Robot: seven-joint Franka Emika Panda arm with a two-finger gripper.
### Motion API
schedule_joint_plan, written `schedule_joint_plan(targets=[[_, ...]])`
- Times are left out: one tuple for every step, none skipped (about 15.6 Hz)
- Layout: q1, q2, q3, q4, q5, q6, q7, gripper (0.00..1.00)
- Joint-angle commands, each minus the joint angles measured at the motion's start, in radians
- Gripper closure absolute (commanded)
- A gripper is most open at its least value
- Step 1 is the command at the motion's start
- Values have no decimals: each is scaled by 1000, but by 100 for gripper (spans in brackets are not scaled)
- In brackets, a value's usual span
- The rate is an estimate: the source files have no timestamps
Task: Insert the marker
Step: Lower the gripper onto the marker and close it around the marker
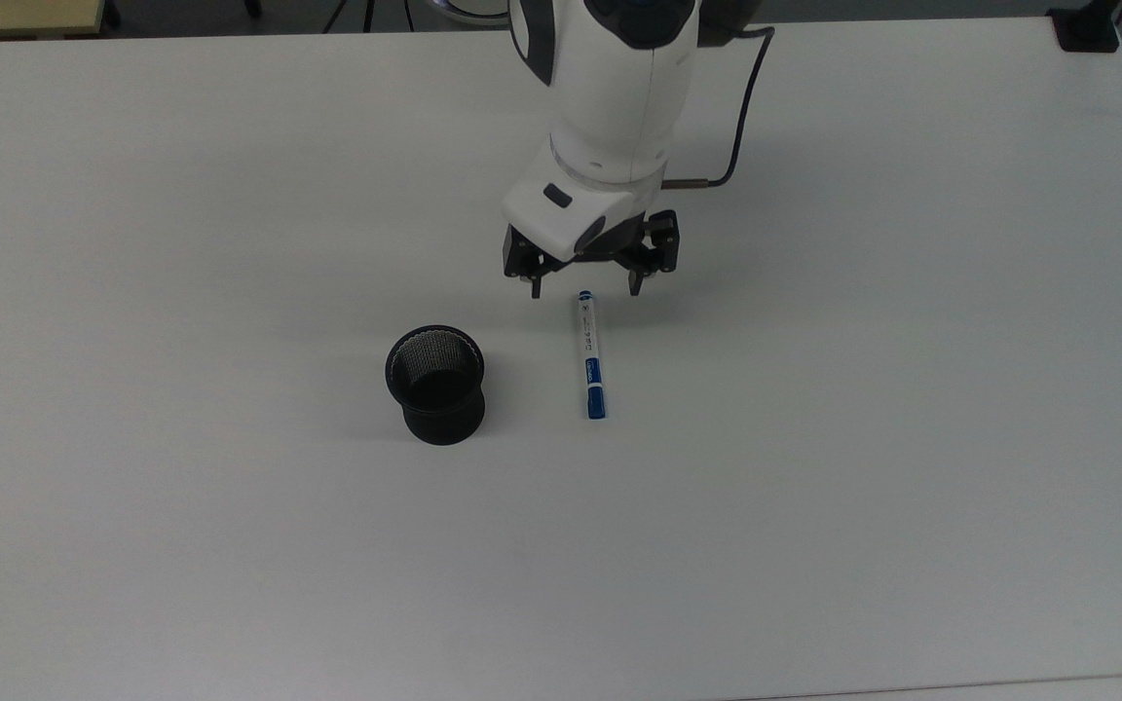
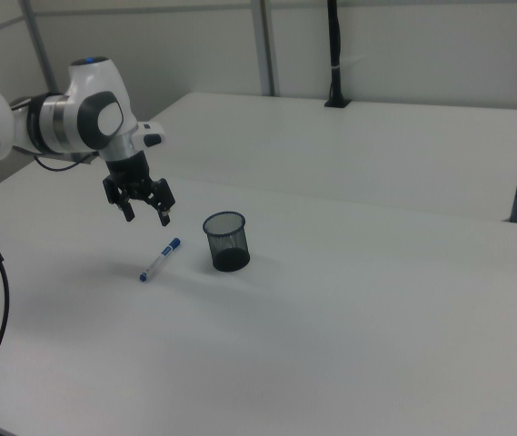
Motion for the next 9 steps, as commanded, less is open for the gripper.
schedule_joint_plan(targets=[[25,64,-3,4,-30,96,84,0],[29,78,-3,4,-52,121,136,0],[29,93,-3,4,-75,138,179,2],[29,108,-3,6,-90,150,205,7],[31,118,-3,6,-93,164,221,12],[31,128,-3,6,-93,178,228,18],[31,136,-3,6,-93,189,232,24],[31,139,-3,6,-93,201,232,29],[31,150,-3,6,-93,215,233,30]])
